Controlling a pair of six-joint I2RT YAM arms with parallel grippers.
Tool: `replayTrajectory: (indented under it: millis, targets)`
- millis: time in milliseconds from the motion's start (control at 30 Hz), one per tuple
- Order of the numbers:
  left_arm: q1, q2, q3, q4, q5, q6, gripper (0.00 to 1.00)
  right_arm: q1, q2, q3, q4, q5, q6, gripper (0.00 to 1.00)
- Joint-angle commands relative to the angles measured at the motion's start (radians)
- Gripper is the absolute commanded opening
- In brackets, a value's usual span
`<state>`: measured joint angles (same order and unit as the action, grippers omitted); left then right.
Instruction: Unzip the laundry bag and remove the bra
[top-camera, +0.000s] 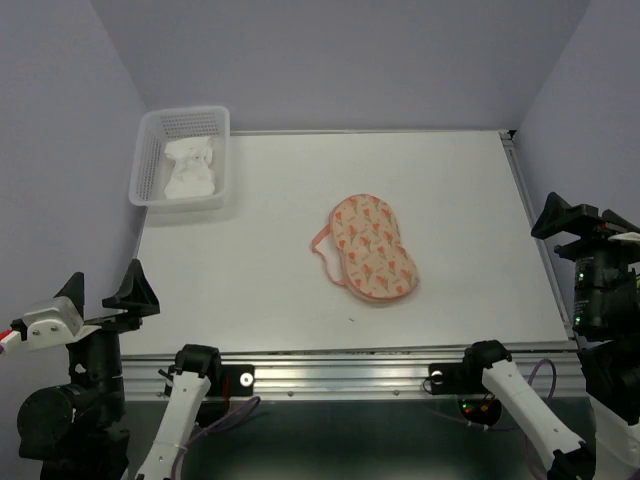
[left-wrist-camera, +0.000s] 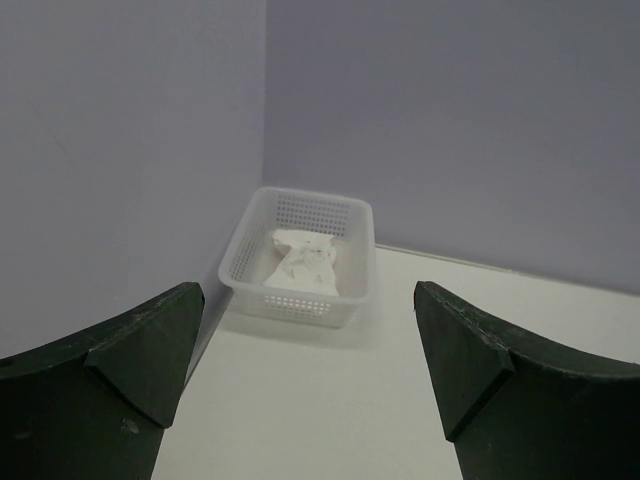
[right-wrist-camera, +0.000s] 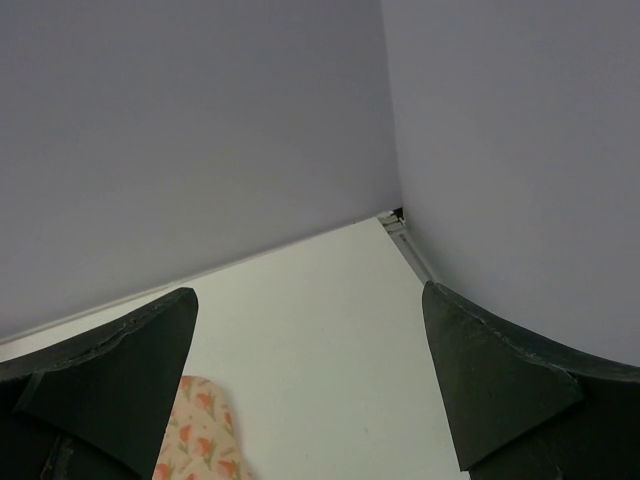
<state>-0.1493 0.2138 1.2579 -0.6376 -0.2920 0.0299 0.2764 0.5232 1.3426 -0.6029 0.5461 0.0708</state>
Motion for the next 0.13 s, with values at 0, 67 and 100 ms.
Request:
replayTrajectory:
  millis: [0,67,100]
  targets:
    - [-0.003,0.010,-0.008,0.052,-0.010,0.024,0.99,0.015,0.004,0.020,0.008,0.000,-0.017,1.00]
    - [-0.004,0.016,-0.011,0.055,-0.006,0.024,0.99,0.015,0.004,0.020,0.008,0.000,-0.019,1.00]
    - [-0.004,0.018,-0.012,0.055,0.002,0.024,0.99,0.015,0.003,0.017,0.009,-0.002,-0.020,1.00]
